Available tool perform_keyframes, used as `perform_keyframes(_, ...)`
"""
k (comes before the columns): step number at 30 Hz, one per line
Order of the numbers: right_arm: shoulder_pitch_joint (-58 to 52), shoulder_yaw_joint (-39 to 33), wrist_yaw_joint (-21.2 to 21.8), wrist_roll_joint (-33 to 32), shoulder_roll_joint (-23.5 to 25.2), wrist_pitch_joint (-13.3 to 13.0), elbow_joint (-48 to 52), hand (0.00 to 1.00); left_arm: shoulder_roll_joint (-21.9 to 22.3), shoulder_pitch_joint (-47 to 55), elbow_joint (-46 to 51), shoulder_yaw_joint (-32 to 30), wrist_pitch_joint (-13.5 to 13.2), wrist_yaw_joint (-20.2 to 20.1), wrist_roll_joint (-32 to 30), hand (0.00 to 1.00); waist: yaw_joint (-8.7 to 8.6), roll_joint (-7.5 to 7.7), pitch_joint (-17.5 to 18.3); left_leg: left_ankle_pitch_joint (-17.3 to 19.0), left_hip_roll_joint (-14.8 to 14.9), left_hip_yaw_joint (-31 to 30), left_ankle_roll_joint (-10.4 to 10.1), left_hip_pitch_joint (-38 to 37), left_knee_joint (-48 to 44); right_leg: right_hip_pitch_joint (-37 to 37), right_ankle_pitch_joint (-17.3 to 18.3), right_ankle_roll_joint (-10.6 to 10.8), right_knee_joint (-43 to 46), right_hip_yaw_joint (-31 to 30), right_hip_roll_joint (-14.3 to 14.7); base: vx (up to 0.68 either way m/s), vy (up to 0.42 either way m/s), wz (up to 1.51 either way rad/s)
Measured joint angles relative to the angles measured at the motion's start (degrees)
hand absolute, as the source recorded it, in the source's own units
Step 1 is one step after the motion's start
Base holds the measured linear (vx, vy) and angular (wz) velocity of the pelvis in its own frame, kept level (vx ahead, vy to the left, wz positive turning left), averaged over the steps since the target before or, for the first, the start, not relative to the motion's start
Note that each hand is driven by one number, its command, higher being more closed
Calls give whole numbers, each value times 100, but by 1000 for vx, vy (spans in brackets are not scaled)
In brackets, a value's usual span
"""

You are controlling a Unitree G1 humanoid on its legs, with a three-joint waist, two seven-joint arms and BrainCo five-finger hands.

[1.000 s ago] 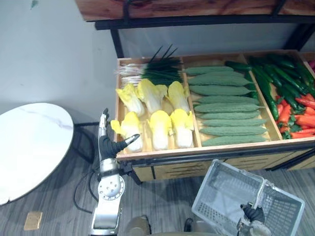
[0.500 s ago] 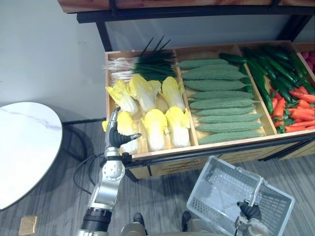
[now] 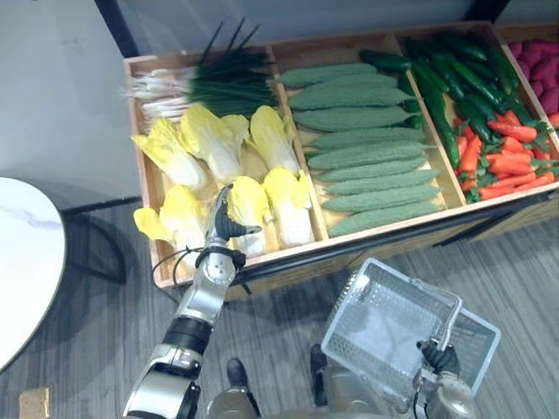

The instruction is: Pick vegetable in the basket

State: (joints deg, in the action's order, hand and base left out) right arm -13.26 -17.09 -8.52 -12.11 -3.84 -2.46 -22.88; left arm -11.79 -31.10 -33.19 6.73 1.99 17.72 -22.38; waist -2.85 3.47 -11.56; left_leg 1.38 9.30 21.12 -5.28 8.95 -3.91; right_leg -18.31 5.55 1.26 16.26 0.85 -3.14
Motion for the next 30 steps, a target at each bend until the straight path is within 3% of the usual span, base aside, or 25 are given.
perform_keyframes(1, 47, 12, -1, -53, 1, -4, 45, 100, -52, -165, -188, -13, 15, -2, -95, 100, -10, -7, -71, 0, 13, 13, 0, 31, -22, -18, -32, 3, -31, -11, 8, 13, -18, -12)
perform_keyframes(7, 60, 40, 11, -500, 1, -137, 254, 100, -112, -614, -585, -60, 61, -75, -555, 100, 1, -11, -196, 1, 35, 105, -1, 36, -51, -17, -166, -2, -158, -102, 28, -1, -3, -9)
perform_keyframes(13, 31, 74, 4, -803, 11, -180, 421, 100, -196, -659, -535, -83, -13, -132, -520, 100, 8, -21, -299, 7, 33, 94, 12, 43, -64, 23, -241, 45, -246, -119, 1, -23, -1, -1)
perform_keyframes(18, 40, -41, -3, -979, 85, -171, 422, 100, -196, 120, 780, -238, -10, -85, -77, 100, 50, -156, -363, 5, 3, 34, 11, -220, 0, 353, -220, 68, -366, -69, 12, 37, 2, 6)
perform_keyframes(25, 71, -277, -12, -943, 126, -165, 408, 100, 84, 1402, 2167, -605, -16, 115, 411, 100, 80, -223, -339, 4, -55, -89, 11, -550, 102, 762, -193, 102, -478, 27, 9, 31, 4, 12)
perform_keyframes(30, 37, -362, -12, -821, 129, -143, 366, 100, 388, 2140, 2879, -708, -89, 140, 547, 100, 66, -425, -135, -9, -106, -165, 31, -718, 190, 940, -153, 148, -530, 37, -10, -10, 4, 4)
